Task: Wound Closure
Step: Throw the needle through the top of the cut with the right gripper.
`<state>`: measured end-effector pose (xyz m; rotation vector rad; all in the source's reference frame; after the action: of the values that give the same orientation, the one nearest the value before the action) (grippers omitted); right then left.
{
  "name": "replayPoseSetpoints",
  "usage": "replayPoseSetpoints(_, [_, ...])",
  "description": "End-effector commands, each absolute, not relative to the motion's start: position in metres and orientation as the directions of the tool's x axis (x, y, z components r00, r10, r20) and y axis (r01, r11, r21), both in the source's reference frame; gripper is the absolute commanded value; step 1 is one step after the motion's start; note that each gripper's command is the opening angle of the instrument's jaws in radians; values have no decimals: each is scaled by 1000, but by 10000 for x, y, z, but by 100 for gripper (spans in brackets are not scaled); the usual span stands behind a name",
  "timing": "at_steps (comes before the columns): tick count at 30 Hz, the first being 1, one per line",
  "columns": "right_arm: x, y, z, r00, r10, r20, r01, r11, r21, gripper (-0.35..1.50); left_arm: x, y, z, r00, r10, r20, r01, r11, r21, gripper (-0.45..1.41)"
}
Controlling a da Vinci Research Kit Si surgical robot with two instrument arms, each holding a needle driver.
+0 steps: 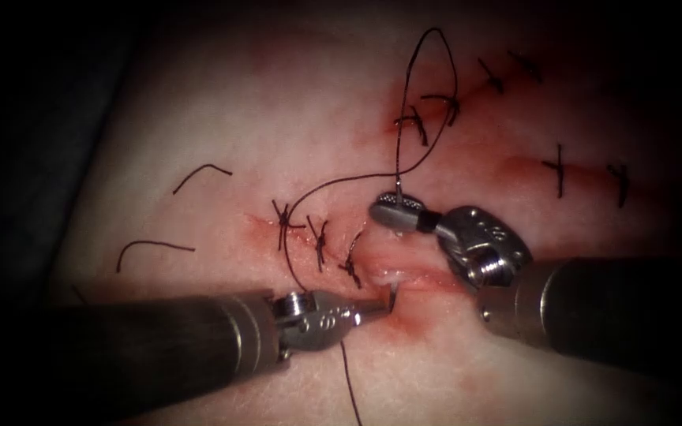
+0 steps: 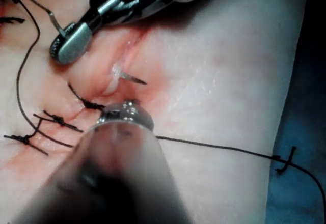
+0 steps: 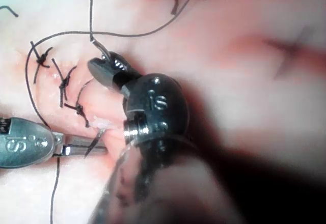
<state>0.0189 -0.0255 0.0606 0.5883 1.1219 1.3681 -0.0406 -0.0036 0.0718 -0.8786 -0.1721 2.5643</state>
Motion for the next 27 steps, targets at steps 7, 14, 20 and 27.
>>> replayPoseSetpoints(7, [188,-263,615,-203,959,-197,-408,100,907,54,-411,-39,724,-711,429,-558,-349,-903,-249,-37])
replayPoseSetpoints(14, [181,-226,611,-254,946,-203,-389,92,917,135,-411,-39,723,-711,429,-558,-349,-903,-249,-37])
replayPoseSetpoints(20, [171,-196,597,-171,906,-386,-475,267,838,128,-411,-39,723,-711,429,-558,-349,-903,-249,-37])
replayPoseSetpoints(27, [177,-194,578,45,823,-566,-545,495,677,121,-412,-40,723,-711,429,-557,-350,-903,-249,-37])
